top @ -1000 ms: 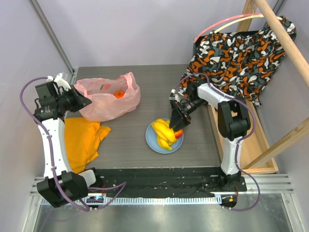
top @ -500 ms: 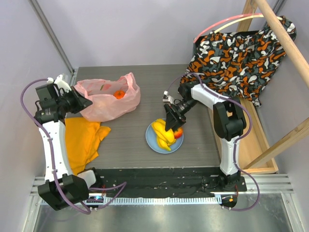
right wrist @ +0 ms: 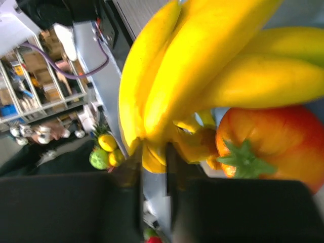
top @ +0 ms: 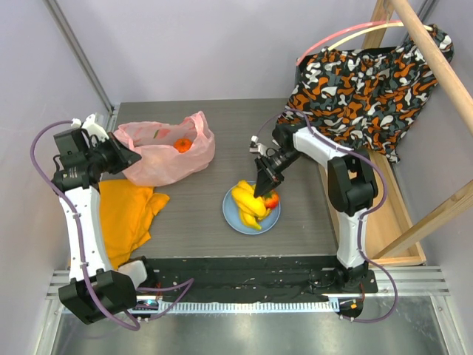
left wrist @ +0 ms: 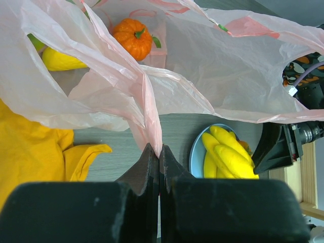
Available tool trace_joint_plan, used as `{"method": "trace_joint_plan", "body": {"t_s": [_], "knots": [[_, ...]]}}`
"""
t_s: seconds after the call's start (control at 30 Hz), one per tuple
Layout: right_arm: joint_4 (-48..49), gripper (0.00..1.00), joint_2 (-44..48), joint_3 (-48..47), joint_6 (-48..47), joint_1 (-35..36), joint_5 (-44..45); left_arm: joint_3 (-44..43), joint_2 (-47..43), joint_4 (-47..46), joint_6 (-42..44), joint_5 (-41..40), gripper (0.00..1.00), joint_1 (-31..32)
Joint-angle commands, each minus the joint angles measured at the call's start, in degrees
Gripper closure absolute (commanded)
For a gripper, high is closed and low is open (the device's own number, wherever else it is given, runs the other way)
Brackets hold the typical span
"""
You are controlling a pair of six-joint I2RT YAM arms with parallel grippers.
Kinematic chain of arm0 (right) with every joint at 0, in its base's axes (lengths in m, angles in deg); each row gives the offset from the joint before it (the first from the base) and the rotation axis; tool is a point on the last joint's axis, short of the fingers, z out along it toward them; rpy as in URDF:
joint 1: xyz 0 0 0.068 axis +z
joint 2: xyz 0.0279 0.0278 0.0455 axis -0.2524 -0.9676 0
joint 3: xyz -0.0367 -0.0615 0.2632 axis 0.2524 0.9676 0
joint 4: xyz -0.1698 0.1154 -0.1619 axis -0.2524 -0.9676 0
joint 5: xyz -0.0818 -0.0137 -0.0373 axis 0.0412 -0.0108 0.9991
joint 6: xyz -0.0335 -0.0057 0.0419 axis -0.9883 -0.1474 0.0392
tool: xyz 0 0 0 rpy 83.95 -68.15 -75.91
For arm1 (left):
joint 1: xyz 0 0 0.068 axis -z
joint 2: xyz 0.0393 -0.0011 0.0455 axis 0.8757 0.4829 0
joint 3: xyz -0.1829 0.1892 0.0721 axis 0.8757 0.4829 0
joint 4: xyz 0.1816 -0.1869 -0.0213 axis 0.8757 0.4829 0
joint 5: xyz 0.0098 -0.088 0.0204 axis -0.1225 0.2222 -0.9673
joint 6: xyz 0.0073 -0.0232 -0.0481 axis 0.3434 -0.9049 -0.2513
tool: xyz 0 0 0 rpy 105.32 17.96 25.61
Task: Take the fake fruits out of the plastic bag
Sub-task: Adjust the fake fruit on the plate.
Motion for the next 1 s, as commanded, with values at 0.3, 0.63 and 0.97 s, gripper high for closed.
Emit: {"method": "trace_joint_plan", "body": {"t_s": [0.3,0.63,0.97], "knots": [[10.20,0.99,15.08,1.50,17.44,5.81,2.28,2.08,-2.47,-3.98,-1.27,2.41,1.00,0.08],[14.00,0.99,13.93,-0.43,30.64,10.91,22.58,0.59,-2.91,-3.01,-1.27,2.50,1.00,0.08],[16.10,0.99,10.95,-1.13,34.16,18.56,32.78,0.85,-4.40,-1.87,-1.36,3.99,1.00,0.08]]}}
